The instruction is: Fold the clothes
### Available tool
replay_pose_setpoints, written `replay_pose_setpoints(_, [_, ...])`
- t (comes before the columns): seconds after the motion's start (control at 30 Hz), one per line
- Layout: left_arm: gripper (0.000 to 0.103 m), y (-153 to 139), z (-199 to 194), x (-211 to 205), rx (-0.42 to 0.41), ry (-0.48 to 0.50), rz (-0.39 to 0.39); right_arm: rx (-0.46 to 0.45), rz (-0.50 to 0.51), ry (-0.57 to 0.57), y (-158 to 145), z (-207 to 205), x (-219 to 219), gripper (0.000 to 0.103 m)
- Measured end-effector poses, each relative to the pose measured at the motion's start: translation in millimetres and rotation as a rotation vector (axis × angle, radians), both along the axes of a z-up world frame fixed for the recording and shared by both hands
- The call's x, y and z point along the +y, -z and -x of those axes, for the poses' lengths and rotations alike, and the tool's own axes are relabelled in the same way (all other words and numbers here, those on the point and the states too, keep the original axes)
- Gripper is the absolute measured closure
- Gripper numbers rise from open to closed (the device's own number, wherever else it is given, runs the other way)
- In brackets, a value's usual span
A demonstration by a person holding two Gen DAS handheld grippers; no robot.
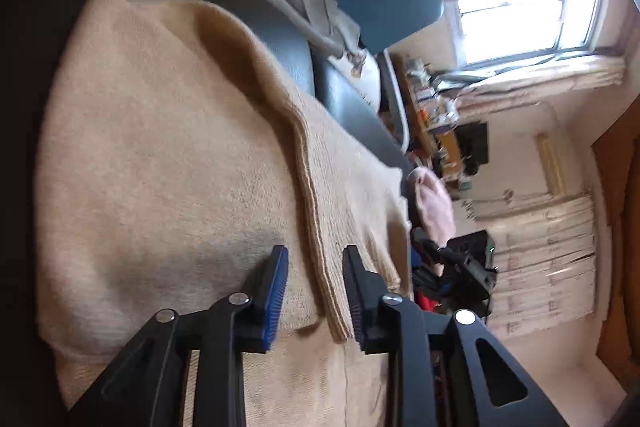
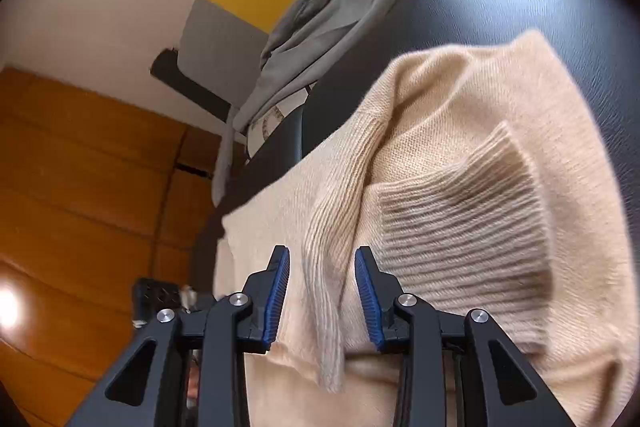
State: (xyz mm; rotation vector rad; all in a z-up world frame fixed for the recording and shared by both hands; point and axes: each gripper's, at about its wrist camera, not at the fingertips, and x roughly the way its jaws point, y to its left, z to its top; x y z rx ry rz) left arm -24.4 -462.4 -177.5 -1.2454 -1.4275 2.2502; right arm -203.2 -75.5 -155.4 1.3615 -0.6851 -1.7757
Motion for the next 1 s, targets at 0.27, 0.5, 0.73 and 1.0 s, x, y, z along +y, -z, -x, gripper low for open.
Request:
replay_pose_setpoints(0.27, [0.061, -5, 19, 21, -0.032, 0.044, 0.067, -0.024, -0.001, -0.043, 6, -3, -15, 0.067])
replay_pose_setpoints(0.5, [0.085, -12, 28, 32, -0.073, 0.052, 0.175, -0.037, -0.003, -0.036, 12, -3, -14, 0.073])
replay_pose_setpoints(0.73, [0.099, -38, 24, 40, -0.055, 0.06, 0.354, 0.063, -0.103, -0.045, -8, -13, -20, 0.094])
replay_pose_setpoints(1.0, [0.099, -20, 9, 42, -0.102, 0.084, 0.39, 0.201, -0.304, -0.085, -26, -32, -20, 0.096])
